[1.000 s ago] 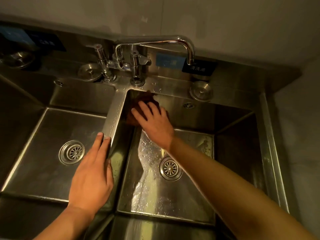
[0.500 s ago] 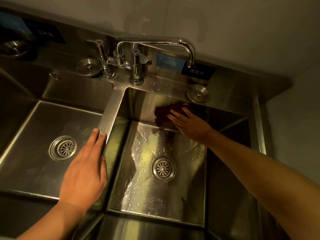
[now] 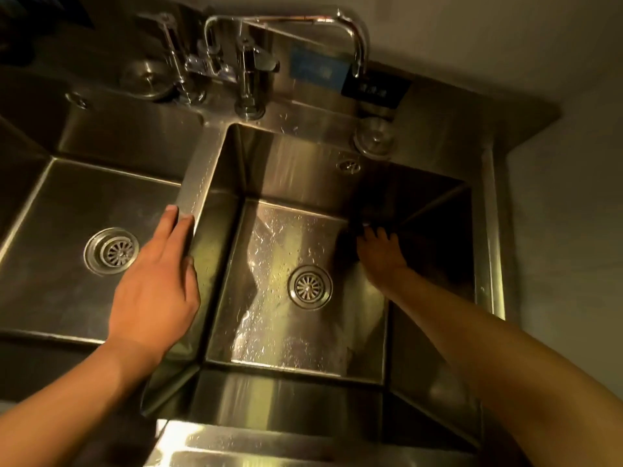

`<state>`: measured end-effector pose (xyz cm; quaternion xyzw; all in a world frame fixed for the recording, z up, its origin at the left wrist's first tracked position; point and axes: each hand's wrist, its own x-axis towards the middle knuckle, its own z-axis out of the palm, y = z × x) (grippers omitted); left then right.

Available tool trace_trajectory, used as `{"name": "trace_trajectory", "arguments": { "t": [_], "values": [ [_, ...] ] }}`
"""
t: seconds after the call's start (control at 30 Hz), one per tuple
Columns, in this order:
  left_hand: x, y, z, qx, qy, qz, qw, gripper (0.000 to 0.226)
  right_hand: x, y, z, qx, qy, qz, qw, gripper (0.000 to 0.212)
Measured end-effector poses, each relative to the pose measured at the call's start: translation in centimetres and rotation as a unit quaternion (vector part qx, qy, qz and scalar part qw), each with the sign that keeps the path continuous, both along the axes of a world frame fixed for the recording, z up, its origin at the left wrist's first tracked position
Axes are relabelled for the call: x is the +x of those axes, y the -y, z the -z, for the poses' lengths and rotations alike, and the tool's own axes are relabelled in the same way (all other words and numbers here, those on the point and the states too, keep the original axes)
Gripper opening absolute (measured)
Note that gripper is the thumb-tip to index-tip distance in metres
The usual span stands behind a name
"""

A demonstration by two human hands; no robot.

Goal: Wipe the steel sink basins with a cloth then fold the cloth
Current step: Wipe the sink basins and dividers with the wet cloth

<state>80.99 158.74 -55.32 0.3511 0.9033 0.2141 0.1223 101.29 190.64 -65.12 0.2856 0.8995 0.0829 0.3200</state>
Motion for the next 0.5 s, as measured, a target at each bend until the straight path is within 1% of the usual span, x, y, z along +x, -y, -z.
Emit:
{"name": "trace_trajectory", "arguments": {
  "t": [0.03, 0.07, 0.1, 0.13, 0.17, 0.2, 0.23, 0.33, 0.4, 0.43, 0.5],
  "values": [
    [0.1, 0.0, 0.0, 0.0, -0.001, -0.003, 1.0, 0.07, -0.2, 1.7, 0.2, -0.055, -0.042, 0.035, 0.997, 0.052],
    [0.1, 0.0, 0.1, 0.003, -0.006, -0.004, 1.0, 0.069, -0.5, 3.4, 0.1, -0.12, -0.086, 0.084, 0.985, 0.048],
    [0.1, 0.0, 0.2, 0.008, -0.01, -0.001, 1.0, 0.069, -0.6, 5.0, -0.2, -0.194, -0.126, 0.147, 0.962, 0.041],
    [0.0, 0.1, 0.2, 0.01, -0.013, 0.005, 1.0, 0.069, -0.6, 6.6, -0.7, -0.272, -0.151, 0.215, 0.926, 0.032],
    [-0.1, 0.0, 0.2, 0.011, -0.015, 0.007, 1.0, 0.069, -0.7, 8.1, -1.5, -0.355, -0.168, 0.274, 0.878, 0.025],
    [-0.1, 0.0, 0.1, 0.009, -0.014, 0.006, 1.0, 0.068, -0.7, 9.7, -2.4, -0.432, -0.171, 0.32, 0.826, 0.021],
    [0.0, 0.0, 0.0, 0.007, -0.013, 0.005, 1.0, 0.067, -0.5, 11.3, -3.2, -0.488, -0.166, 0.343, 0.786, 0.019],
    [0.2, 0.0, -0.3, 0.008, -0.018, 0.011, 1.0, 0.065, 0.1, 15.9, -5.0, -0.558, -0.162, 0.356, 0.732, 0.019],
    [0.2, -0.1, -0.4, 0.002, -0.011, 0.004, 1.0, 0.065, 0.2, 19.3, -6.2, -0.598, -0.143, 0.378, 0.692, 0.022],
    [0.3, -0.1, -0.5, 0.001, -0.005, 0.002, 1.0, 0.065, 0.1, 20.9, -6.6, -0.61, -0.133, 0.374, 0.685, 0.025],
    [0.2, -0.1, -0.6, 0.004, -0.003, 0.007, 1.0, 0.065, -0.5, 23.6, -7.0, -0.614, -0.131, 0.349, 0.695, 0.029]
  ]
}}
